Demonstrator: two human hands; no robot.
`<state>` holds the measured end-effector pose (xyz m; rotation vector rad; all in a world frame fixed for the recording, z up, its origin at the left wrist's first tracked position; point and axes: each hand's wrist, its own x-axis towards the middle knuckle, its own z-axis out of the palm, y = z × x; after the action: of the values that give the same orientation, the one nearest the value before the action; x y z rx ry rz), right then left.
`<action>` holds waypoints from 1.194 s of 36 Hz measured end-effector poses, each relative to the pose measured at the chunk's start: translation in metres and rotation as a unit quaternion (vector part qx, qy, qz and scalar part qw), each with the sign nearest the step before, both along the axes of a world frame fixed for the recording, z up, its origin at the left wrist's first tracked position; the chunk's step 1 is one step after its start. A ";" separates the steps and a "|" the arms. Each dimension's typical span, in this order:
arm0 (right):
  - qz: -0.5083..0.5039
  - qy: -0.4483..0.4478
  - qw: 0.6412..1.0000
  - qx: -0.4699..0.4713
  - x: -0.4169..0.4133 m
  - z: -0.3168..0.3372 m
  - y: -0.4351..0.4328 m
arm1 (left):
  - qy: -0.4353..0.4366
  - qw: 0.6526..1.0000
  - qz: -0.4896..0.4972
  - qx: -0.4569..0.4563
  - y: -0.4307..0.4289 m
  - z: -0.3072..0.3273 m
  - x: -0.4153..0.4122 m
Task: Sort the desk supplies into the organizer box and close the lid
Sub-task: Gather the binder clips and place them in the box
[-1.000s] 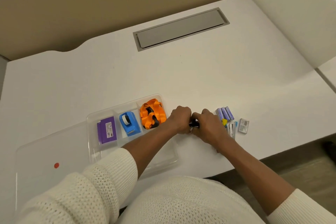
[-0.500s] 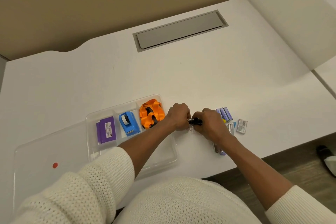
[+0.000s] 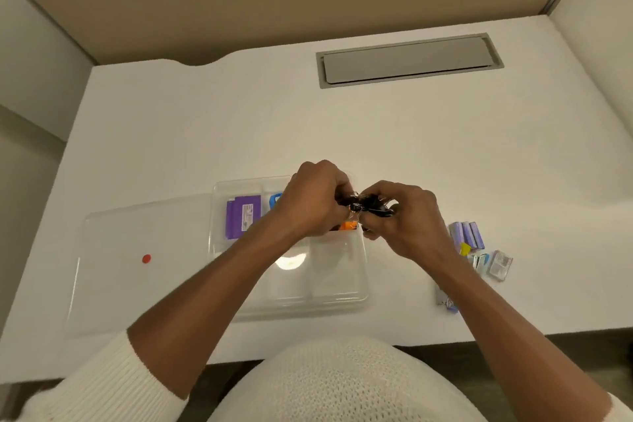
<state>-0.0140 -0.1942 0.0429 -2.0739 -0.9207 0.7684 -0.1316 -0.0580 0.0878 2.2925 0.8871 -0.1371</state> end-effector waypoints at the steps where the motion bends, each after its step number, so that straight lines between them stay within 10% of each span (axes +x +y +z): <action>1: 0.015 0.007 1.000 -0.001 -0.010 0.002 0.007 | 0.003 1.000 0.016 0.002 0.003 0.003 -0.014; 17: 0.224 -0.035 0.969 -0.095 -0.172 -0.037 0.095 | 0.096 0.977 0.191 -0.005 0.022 -0.050 -0.187; 43: 0.169 -0.055 0.979 -0.097 -0.182 -0.052 0.061 | 0.185 0.971 0.059 0.137 0.006 -0.061 -0.190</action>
<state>-0.1963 -0.1332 -0.0093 -2.1736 -1.3304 0.9583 -0.3220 -0.0520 0.0265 2.5040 1.3002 -0.4247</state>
